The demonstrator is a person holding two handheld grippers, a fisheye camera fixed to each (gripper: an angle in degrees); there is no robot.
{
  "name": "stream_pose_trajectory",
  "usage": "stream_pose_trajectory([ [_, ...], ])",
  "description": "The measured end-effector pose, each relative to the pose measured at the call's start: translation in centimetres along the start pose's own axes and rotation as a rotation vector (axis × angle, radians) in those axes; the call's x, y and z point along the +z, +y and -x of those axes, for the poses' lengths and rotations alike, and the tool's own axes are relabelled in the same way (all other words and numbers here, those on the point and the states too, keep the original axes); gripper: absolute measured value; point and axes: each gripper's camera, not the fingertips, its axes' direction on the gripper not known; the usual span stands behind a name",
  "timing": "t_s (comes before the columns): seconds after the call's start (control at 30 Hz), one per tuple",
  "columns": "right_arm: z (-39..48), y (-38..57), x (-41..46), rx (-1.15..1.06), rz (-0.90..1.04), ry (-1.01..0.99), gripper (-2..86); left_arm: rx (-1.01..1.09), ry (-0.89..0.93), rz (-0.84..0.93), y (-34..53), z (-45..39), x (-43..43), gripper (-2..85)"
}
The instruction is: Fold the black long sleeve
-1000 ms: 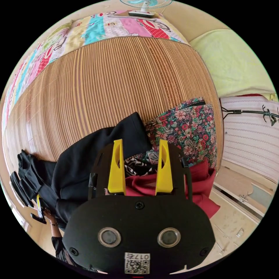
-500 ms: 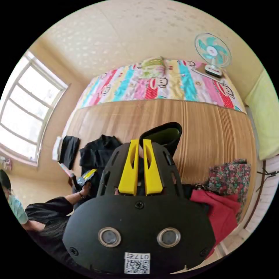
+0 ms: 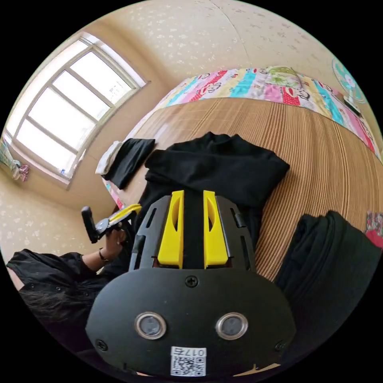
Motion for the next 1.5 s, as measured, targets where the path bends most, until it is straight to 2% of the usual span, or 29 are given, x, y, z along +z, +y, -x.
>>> stream_pose_trajectory([
  [0.07, -0.9, 8.4, 3.7, 0.093, 0.035, 0.194, 7.7, 0.030, -0.028, -0.006, 0.6, -0.4, -0.8, 5.8],
  [0.13, -1.1, 13.0, 5.9, 0.150, 0.047, 0.204, 7.6, 0.075, -0.031, 0.096, -0.8, -1.6, 2.0, 1.3],
  [0.2, -0.6, 15.2, 6.6, 0.139, -0.060, 0.223, 7.1, 0.107, -0.077, 0.232, -3.5, -2.5, 5.7, -0.1],
  [0.33, -1.6, 8.0, 8.5, 0.142, 0.094, 0.263, 5.0, 0.106, -0.057, 0.365, -14.7, -3.8, 10.8, -0.8],
  [0.5, -4.9, -4.2, 11.1, 0.100, 0.143, 0.274, 3.7, 0.118, -0.083, 0.406, -28.4, -3.1, 16.0, -0.5],
  [0.53, -5.7, -6.3, 9.9, 0.190, 0.168, 0.244, 3.6, 0.058, -0.074, 0.387, -31.0, -2.2, 14.5, -0.2],
  [0.57, -5.3, -6.9, 6.7, 0.190, 0.061, 0.153, 3.6, 0.047, -0.054, 0.338, -31.9, -1.8, 12.9, -0.1],
  [0.63, -3.6, -5.4, 1.4, 0.094, -0.146, 0.060, 3.9, 0.104, 0.058, 0.098, -32.6, -0.4, 5.4, 1.0],
  [0.7, -2.9, -2.0, -1.7, 0.111, -0.225, 0.117, 5.3, 0.100, 0.076, 0.022, -30.6, 1.4, 1.2, 3.5],
  [0.77, -3.6, 3.8, -2.6, 0.196, -0.217, 0.189, 9.3, 0.082, 0.107, 0.061, -27.9, 3.4, -1.1, 9.0],
  [0.83, -4.7, 8.4, -1.6, 0.263, -0.183, 0.200, 11.5, -0.002, 0.137, 0.194, -23.3, 6.2, -1.9, 16.0],
  [0.9, -5.9, 12.3, 0.7, 0.337, -0.090, 0.181, 12.2, -0.086, 0.187, 0.262, -19.7, 7.6, -2.3, 16.3],
  [0.93, -6.4, 14.5, 2.3, 0.385, -0.014, 0.133, 11.9, -0.099, 0.246, 0.212, -17.6, 7.7, -3.6, 14.4],
  [0.97, -5.4, 16.6, 1.5, 0.366, -0.090, 0.152, 11.0, -0.114, 0.258, 0.204, -16.9, 7.7, -4.2, 13.4],
  [1.0, -4.9, 17.3, 1.2, 0.377, -0.063, 0.170, 9.1, -0.145, 0.264, 0.263, -15.9, 7.4, -4.6, 8.1],
  [1.07, -3.4, 18.4, -0.8, 0.347, -0.019, 0.002, 4.6, -0.196, 0.374, 0.338, -15.5, 7.5, -5.8, 4.9],
  [1.1, -3.1, 18.8, -1.9, 0.342, -0.051, -0.063, 4.3, -0.248, 0.505, 0.325, -15.5, 8.3, -7.8, 4.4],
  [1.13, -2.6, 19.8, -4.8, 0.318, -0.137, -0.209, 3.9, -0.267, 0.654, 0.240, -15.7, 9.2, -10.9, 4.1],
  [1.2, -2.2, 21.3, -9.5, 0.293, -0.226, -0.430, 3.5, -0.253, 0.819, 0.154, -16.5, 10.3, -15.8, 4.0],
  [1.23, -1.4, 22.1, -12.5, 0.244, -0.268, -0.568, 3.4, -0.220, 0.890, 0.106, -17.4, 10.6, -19.3, 4.0],
  [1.27, 0.1, 22.8, -15.6, 0.170, -0.333, -0.621, 3.2, -0.199, 0.916, 0.068, -17.8, 10.7, -21.1, 4.0],
  [1.33, 2.3, 23.4, -19.9, 0.080, -0.434, -0.584, 3.1, -0.170, 0.946, -0.084, -20.2, 11.4, -27.4, 3.9],
  [1.4, 3.2, 22.7, -23.0, 0.083, -0.507, -0.501, 3.1, -0.208, 0.938, -0.164, -23.1, 12.1, -29.8, 3.9],
  [1.5, 2.5, 17.3, -24.0, 0.139, -0.517, -0.350, 3.5, -0.306, 0.892, -0.171, -31.3, 12.6, -28.2, 4.0],
])
